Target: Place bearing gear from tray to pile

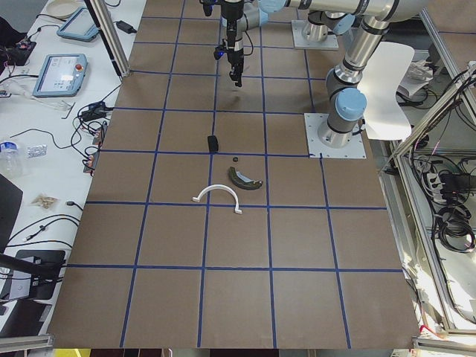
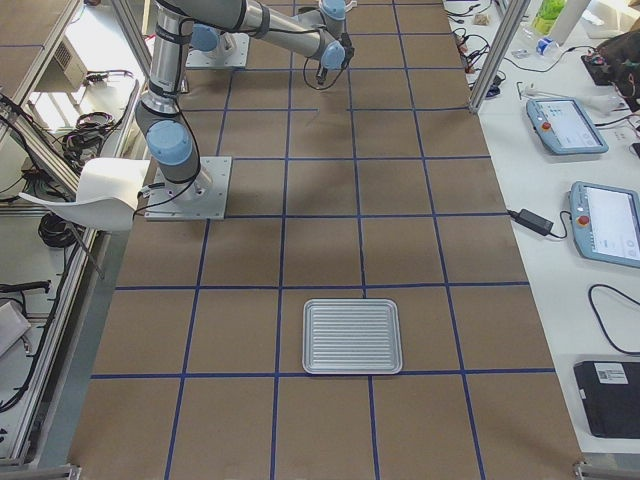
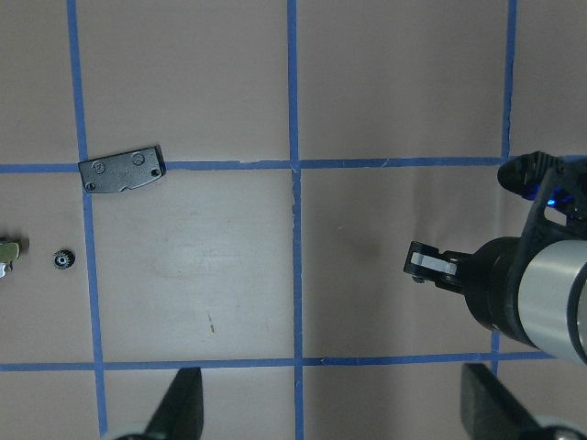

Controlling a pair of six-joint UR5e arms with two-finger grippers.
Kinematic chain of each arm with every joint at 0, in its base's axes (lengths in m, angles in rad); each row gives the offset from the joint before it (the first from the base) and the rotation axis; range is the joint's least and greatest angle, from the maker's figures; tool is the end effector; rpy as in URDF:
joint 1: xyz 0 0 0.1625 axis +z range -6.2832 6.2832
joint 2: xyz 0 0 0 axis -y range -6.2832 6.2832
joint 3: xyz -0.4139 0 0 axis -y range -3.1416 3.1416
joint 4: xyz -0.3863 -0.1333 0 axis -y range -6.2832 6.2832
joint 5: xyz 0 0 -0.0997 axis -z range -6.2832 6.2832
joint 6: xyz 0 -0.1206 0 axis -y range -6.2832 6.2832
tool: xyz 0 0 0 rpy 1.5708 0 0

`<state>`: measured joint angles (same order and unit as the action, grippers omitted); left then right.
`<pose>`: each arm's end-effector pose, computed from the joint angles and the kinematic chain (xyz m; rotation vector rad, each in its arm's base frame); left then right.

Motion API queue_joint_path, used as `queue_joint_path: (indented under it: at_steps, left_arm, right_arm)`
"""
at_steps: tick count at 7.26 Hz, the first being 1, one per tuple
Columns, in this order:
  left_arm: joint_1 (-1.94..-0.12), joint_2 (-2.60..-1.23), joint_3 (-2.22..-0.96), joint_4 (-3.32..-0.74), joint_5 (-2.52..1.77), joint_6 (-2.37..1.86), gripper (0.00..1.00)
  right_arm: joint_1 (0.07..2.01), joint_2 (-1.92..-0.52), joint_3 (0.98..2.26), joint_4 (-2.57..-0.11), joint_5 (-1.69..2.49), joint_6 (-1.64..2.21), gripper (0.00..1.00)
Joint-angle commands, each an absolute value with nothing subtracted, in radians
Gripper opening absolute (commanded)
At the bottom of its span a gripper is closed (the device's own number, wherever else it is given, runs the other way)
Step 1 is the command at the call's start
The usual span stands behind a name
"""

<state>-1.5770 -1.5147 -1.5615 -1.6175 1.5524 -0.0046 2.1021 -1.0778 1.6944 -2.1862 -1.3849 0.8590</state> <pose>-0.1384 -0.4634 0.4823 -0.0028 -3.1230 0.0290 0.4435 -0.4476 0.1851 0.4886 2.9541 0.1801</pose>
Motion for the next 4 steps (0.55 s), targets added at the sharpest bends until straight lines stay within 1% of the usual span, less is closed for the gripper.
queue_joint_path:
  at_steps: [1, 3, 4]
  left_arm:
    - [-1.577, -1.514, -1.562, -1.618, 1.552, -0.005, 1.0]
    - [-1.577, -1.514, -1.563, -1.62, 1.552, -0.005, 1.0]
    - [-1.575, -1.514, -1.559, -1.62, 1.551, -0.005, 1.0]
  right_arm:
    - [2.085, -1.098, 1.697, -2.177, -1.419, 0.812, 1.0]
    - [2.021, -1.175, 1.698, -2.133, -1.452, 0.668, 1.0]
    - [1.969, -1.243, 1.71, -2.064, -1.454, 0.546, 1.0]
